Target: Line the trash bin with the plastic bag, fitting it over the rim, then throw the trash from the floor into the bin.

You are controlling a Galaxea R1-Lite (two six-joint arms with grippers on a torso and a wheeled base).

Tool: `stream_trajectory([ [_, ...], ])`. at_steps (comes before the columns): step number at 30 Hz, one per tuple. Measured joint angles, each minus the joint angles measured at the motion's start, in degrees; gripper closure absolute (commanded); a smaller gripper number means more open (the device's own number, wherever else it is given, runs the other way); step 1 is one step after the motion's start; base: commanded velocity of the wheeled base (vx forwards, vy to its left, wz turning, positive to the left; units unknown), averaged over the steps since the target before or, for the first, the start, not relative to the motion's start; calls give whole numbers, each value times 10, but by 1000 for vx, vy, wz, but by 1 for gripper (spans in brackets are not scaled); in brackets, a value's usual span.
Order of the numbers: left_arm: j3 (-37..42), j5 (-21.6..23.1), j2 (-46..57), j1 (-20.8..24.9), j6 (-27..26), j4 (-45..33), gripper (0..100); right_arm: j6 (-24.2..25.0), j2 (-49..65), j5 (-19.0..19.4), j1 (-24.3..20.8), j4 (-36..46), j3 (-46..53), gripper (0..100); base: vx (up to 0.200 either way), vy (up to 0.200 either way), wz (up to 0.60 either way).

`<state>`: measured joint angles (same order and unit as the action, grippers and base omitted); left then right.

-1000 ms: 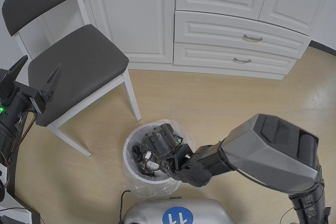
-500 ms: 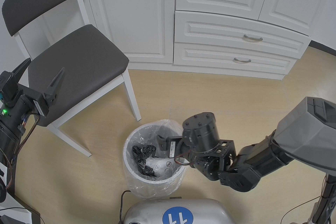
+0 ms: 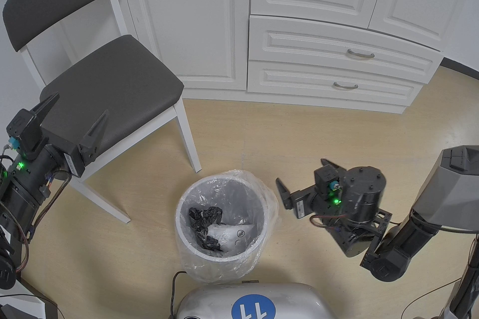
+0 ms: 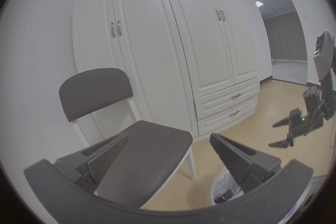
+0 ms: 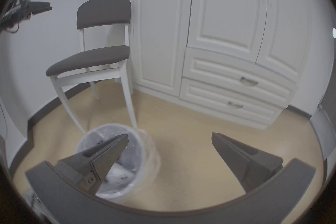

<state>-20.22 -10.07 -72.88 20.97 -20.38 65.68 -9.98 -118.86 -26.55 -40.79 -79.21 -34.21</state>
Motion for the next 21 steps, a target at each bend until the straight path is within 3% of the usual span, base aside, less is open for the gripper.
stream_trajectory([
  [3, 1, 0, -11, 1, 0, 0, 0, -64, -2, 1, 36, -74, 31, 0, 0, 0, 0],
  [6, 2, -1, -22, 1, 2, 0, 0, -96, -6, 2, 78, -95, 51, 0, 0, 0, 0],
  [12, 6, -2, -36, -3, 5, 1, 0, -85, 4, 2, 145, -97, 60, 0, 0, 0, 0],
  [21, -16, -2, -31, -10, 6, 0, 0, -70, 46, 2, 197, -62, 43, 0, 0, 0, 0],
])
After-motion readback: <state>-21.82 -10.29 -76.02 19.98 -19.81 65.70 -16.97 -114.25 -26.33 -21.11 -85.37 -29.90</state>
